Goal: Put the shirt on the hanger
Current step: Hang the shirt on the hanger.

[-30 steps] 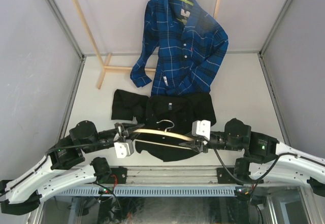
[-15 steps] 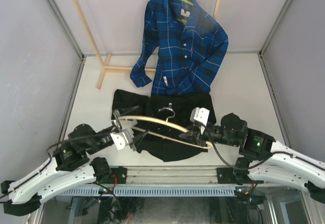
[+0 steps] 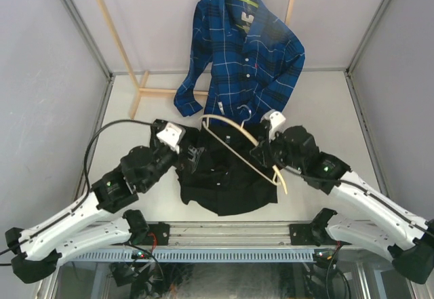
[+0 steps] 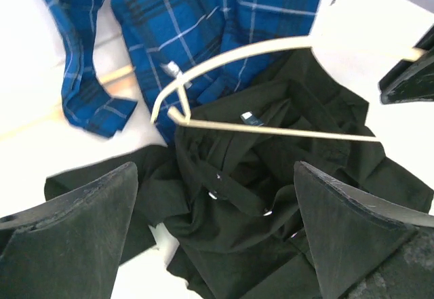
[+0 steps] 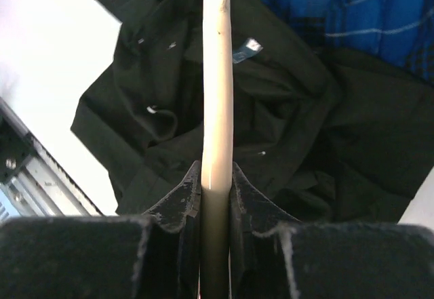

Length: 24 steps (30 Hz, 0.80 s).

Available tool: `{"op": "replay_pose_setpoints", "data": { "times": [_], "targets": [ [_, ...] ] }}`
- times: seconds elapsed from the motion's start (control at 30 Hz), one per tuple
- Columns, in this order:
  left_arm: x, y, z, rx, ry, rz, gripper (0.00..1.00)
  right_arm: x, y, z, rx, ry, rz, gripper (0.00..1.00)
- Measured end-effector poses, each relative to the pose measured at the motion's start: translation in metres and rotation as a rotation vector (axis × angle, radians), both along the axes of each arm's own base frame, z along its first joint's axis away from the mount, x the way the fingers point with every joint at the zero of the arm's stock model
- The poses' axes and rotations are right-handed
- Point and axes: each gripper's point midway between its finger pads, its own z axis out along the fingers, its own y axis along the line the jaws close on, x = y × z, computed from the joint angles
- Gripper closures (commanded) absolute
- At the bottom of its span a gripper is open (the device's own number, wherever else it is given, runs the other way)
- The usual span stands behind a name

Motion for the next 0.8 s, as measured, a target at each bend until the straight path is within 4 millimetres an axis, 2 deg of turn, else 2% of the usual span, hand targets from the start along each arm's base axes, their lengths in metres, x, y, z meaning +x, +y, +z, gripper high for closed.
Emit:
{"op": "replay_pose_setpoints", "data": {
  "times": [0.13, 0.27, 0.37, 0.63, 0.8],
  "targets": [
    [0.021, 0.011, -0.013, -0.04, 0.13, 0.107, 0.0, 0.021, -0.013, -0.002, 0.057, 0.086, -0.068, 1.0],
    [0.04, 0.025, -0.024, -0.08, 0.255, 0.192, 0.0, 0.029, -0.02, -0.003, 0.108, 0.148, -0.093, 1.0],
    [0.048, 0.028, -0.033, -0.09, 0.334, 0.221, 0.0, 0.034, -0.026, -0.002, 0.144, 0.182, -0.122, 1.0],
    [0.04, 0.031, -0.061, -0.114, 0.538, 0.31, 0.0, 0.037, -0.034, 0.0, 0.197, 0.193, -0.168, 1.0],
    [0.043, 0.023, -0.071, -0.125, 0.645, 0.3, 0.0, 0.035, -0.038, 0.0, 0.209, 0.178, -0.178, 1.0]
  ]
}}
